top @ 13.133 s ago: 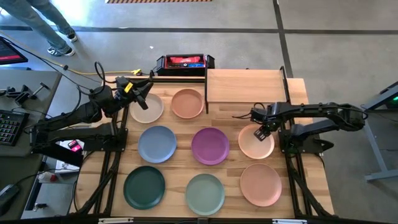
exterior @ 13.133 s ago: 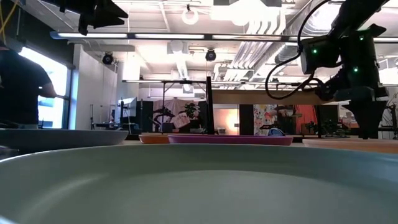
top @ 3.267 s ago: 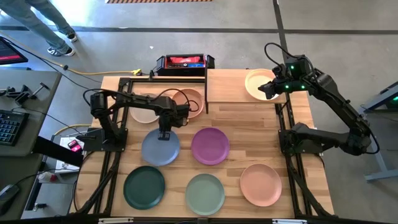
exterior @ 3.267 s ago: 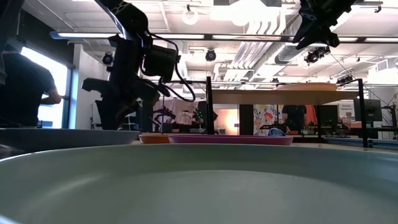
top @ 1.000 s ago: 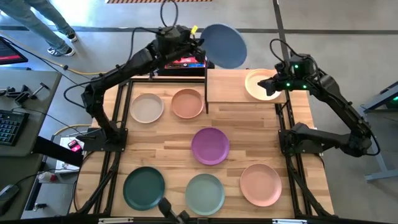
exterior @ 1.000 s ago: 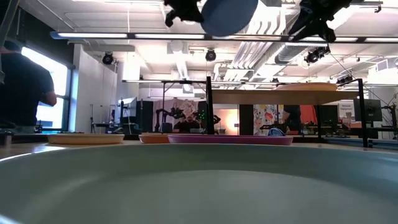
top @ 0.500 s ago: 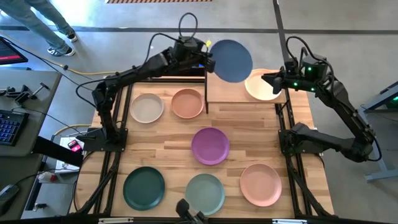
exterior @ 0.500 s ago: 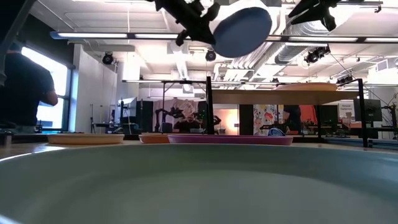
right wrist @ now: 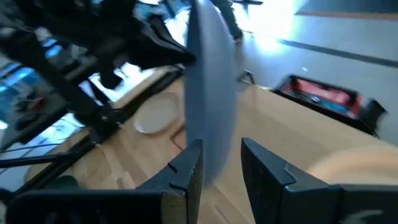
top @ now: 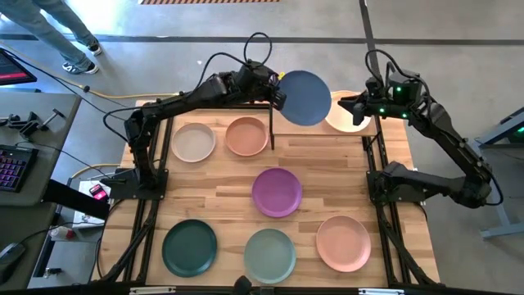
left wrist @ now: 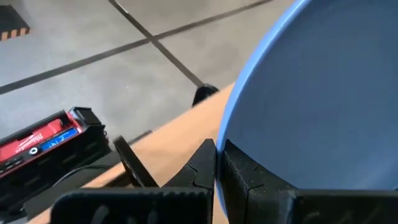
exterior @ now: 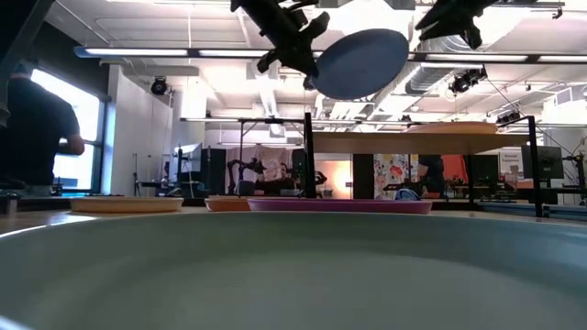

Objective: Place and stack plates onto a shelf
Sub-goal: Put the blue plate on the shelf

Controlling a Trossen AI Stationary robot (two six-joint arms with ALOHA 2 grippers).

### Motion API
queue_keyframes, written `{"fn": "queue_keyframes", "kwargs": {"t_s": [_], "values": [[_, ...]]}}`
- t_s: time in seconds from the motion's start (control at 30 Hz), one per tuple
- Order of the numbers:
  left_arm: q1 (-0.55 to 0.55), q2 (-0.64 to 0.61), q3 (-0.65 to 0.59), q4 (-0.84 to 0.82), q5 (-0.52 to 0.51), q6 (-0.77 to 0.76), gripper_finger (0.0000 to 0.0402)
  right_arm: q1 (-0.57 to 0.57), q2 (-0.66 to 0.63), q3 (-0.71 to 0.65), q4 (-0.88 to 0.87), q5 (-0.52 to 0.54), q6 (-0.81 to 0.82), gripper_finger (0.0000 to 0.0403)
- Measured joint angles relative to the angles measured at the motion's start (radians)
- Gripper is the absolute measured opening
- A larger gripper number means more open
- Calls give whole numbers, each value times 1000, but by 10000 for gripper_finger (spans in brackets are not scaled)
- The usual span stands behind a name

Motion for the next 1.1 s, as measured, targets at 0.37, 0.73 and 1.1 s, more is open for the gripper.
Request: {"fn": "queue_keyframes", "kwargs": {"t_s": [0.37, 0.73, 1.1], "values": [[-47, -16, 0, -146, -51, -26, 1, 80, 12, 0, 172, -122, -33, 93], [-66, -82, 1, -227, -219, -30, 1, 87, 113, 0, 208, 8, -105, 150], [-67, -80, 1, -236, -317, -49, 1, 153, 192, 0, 202, 172, -175, 156]]}}
